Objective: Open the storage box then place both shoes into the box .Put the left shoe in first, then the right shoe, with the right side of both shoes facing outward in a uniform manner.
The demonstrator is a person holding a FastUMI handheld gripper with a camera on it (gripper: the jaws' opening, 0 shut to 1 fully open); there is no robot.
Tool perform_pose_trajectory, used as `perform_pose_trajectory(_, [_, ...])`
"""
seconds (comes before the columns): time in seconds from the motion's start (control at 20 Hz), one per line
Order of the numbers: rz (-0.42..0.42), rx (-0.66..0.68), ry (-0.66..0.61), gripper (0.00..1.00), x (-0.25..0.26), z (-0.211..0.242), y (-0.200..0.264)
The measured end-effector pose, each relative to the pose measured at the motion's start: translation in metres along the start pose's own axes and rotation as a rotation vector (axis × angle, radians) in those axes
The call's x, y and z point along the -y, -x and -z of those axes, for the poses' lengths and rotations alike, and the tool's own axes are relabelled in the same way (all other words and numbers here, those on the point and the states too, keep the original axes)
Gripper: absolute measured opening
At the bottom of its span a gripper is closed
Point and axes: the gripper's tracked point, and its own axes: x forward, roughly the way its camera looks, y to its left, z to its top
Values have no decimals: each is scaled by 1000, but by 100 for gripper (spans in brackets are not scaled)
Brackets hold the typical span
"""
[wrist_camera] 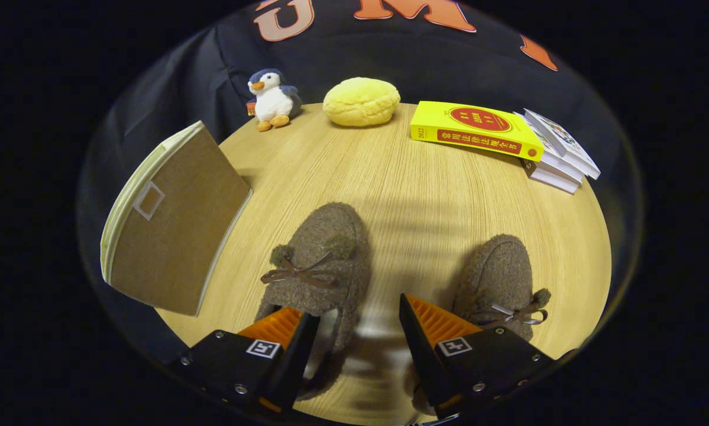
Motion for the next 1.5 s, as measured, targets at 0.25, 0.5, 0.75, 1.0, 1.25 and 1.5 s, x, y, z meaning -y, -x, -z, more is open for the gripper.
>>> perform_pose_trajectory(0.25, [9,17,60,51,-16,0,-11])
perform_pose_trajectory(0.5, [38,6,-4,10,-9,-3,-10])
perform_pose_trajectory(0.75, [17,4,-90,3,-15,-19,14])
perform_pose_trajectory(1.0, [-8,68,-174,3,-31,-70,56])
perform_pose_trajectory(1.25, [-73,155,-219,3,-68,-125,91])
perform_pose_trajectory(1.5, [-112,204,-203,3,-120,-167,119])
